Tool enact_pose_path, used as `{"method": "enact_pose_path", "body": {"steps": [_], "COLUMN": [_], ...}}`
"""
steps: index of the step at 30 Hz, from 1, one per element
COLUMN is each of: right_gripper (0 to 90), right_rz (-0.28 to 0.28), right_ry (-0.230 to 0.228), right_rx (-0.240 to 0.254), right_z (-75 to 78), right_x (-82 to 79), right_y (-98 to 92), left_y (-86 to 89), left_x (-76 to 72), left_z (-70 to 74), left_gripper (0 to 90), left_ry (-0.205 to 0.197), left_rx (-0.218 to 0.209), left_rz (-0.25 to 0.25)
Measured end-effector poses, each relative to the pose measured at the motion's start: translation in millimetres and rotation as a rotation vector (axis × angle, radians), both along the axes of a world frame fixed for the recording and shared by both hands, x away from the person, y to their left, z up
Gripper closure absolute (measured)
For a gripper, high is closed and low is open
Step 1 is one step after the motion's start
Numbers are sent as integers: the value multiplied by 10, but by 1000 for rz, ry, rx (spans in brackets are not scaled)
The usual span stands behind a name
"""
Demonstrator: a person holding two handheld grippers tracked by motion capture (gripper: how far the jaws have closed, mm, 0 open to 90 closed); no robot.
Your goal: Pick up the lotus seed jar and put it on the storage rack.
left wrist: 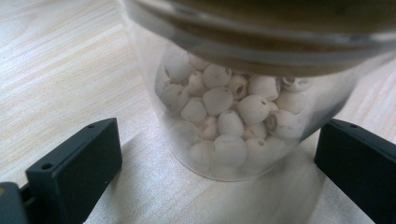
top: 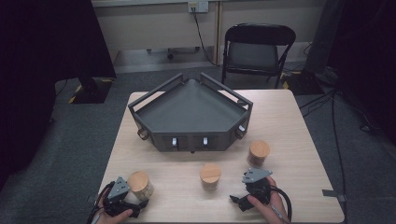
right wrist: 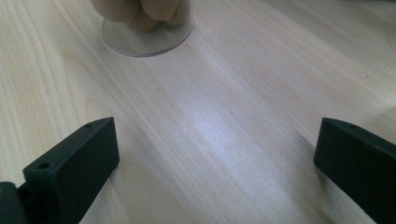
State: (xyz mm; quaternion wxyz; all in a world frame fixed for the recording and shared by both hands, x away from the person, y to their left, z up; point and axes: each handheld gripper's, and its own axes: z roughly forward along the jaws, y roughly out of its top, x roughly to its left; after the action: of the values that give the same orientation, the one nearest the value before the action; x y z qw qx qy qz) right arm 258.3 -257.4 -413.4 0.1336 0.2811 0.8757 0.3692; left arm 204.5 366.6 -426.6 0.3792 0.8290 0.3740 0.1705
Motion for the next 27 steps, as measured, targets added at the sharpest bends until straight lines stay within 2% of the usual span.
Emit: {"method": "enact_pose_path", "body": {"steps": [20, 27], "right_gripper": [0, 0], "right_rz": [0, 0], "right_ry": [0, 0], "right_rx": [0, 0], "right_z": [0, 0], "right_x": [0, 0], "right_y": [0, 0], "left_y": [-42, -44], "left_x": [17, 28], "left_z": [39, 50], "left_gripper": [3, 23], "left_ry": [15, 23], "left_rx": [14, 1], "left_rz": [4, -1]}}
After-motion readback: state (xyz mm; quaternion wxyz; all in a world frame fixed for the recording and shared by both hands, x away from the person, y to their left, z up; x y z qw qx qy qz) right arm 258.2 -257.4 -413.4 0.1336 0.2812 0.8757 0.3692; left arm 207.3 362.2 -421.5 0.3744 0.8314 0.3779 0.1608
